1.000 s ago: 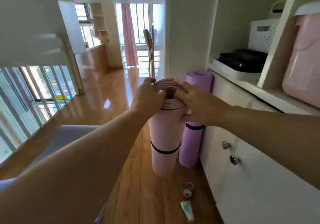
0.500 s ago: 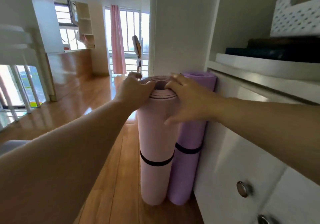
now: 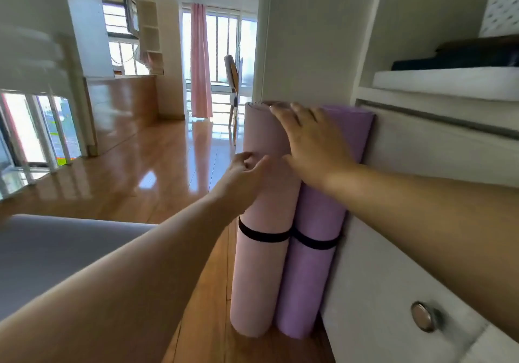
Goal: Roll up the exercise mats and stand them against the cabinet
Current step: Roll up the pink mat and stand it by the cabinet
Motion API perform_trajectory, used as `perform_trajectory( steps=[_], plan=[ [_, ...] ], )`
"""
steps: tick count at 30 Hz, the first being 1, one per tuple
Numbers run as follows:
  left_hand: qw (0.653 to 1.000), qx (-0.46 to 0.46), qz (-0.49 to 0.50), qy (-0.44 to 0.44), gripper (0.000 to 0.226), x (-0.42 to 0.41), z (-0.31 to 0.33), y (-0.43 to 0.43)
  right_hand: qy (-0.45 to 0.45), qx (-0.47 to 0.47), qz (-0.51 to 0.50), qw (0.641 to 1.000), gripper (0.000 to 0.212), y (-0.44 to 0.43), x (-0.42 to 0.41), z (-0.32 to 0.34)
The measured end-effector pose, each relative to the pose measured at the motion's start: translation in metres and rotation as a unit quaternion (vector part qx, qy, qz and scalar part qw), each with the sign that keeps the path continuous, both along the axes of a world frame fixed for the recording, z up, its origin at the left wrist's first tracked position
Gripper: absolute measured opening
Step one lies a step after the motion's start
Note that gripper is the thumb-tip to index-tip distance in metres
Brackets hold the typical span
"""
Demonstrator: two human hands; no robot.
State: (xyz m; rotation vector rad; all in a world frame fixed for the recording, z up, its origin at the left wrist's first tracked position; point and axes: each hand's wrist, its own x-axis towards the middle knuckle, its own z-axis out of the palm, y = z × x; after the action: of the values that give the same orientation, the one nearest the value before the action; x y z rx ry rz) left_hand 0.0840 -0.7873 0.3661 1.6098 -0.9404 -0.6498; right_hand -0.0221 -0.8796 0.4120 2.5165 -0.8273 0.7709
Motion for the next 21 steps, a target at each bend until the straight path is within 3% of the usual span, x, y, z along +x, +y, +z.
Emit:
perform_trajectory(
  steps=[4,7,14,21],
  plan=[
    [0.995,0.077,-0.055,0.041,0.074,0.009,-0.027,-0.008,0.039,-0.007,0.023,0.999,0.083,-0.012,0.004,-0.007],
    [0.994,0.085,-0.053,0.033,0.085,0.006,-0.042,-0.012,0.068,-0.03,0.011,0.997,0.078,-0.015,0.005,-0.012],
    [0.995,0.083,-0.053,0.005,0.087,0.007,-0.052,-0.008,0.088,-0.006,-0.043,0.995,0.08,-0.006,0.007,-0.018],
    [0.997,0.069,-0.031,-0.025,0.082,0.011,-0.037,0.002,0.077,-0.048,-0.011,0.996,0.077,0.008,-0.001,-0.021]
  ],
)
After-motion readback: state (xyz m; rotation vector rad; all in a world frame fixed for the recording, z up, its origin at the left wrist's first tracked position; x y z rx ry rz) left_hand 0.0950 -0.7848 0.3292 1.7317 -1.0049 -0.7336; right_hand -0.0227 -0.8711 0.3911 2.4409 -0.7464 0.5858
